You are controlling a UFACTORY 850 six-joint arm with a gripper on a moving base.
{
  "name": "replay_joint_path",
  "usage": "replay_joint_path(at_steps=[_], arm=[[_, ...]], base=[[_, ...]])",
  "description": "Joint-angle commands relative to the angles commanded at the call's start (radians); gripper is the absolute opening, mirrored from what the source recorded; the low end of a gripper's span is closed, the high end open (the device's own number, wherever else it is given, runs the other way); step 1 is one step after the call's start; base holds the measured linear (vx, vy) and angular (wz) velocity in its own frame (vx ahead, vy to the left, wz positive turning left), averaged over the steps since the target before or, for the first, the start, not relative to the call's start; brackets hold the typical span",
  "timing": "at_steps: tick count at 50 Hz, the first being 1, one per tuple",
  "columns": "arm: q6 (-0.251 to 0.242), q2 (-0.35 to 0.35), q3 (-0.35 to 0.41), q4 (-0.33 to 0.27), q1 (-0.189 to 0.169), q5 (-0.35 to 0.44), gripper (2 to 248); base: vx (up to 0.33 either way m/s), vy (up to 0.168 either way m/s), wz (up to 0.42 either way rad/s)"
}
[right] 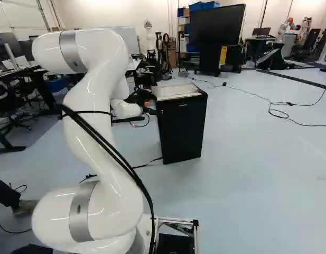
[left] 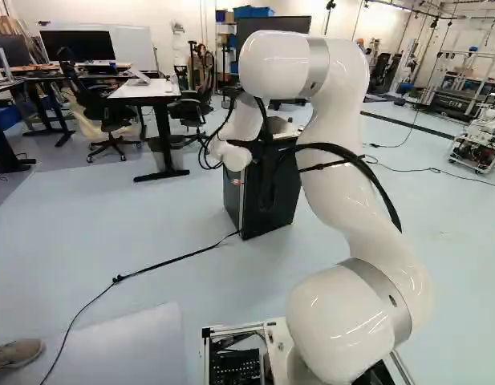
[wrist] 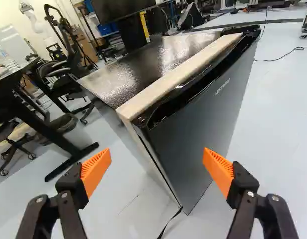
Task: Open the fridge door
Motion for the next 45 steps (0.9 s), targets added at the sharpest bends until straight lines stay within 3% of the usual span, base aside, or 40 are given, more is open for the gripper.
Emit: replay_joint_path(at_steps=[45], arm=[[0.0, -0.033, -0.048, 0.023, -0.058, 0.0, 247]], base=[[0.0, 0.0, 0.0]])
